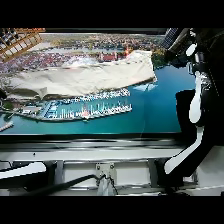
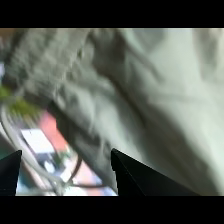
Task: Fold the clothes and pants, and hang the long-sleeved shirts on hangers.
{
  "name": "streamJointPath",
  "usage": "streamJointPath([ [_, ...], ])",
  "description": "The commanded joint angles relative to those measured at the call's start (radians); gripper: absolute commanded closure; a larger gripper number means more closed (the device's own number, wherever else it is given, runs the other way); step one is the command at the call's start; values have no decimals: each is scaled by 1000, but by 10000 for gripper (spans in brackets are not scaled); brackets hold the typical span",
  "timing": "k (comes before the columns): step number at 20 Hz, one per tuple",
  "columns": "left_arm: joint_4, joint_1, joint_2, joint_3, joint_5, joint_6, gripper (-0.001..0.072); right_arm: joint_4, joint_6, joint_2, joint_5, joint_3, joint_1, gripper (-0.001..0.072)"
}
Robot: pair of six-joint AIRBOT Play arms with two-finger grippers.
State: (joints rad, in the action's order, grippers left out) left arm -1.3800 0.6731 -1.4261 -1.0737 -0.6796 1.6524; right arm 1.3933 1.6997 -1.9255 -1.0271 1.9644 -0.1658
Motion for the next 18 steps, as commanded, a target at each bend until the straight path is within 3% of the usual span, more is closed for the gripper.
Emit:
streamJointPath([
  [1,249,20,-21,70,27,-116,97,-12,-12,35,-45,-5,5,208],
  [8,390,-91,-147,66,258,-116,116,-14,-14,87,-62,-6,7,211],
  [9,390,-114,-154,65,283,-116,266,-14,-14,91,-68,-6,7,211],
  [10,385,-129,-158,66,294,-118,516,-14,-14,92,-80,-6,7,211],
  [11,386,-138,-157,65,293,-145,694,-16,-13,92,-99,-13,7,211],
  [15,359,-125,-121,66,259,-179,698,-42,56,97,-123,-163,3,245],
  [18,356,-109,-105,66,234,-180,698,-171,57,99,-10,-311,3,193],
])
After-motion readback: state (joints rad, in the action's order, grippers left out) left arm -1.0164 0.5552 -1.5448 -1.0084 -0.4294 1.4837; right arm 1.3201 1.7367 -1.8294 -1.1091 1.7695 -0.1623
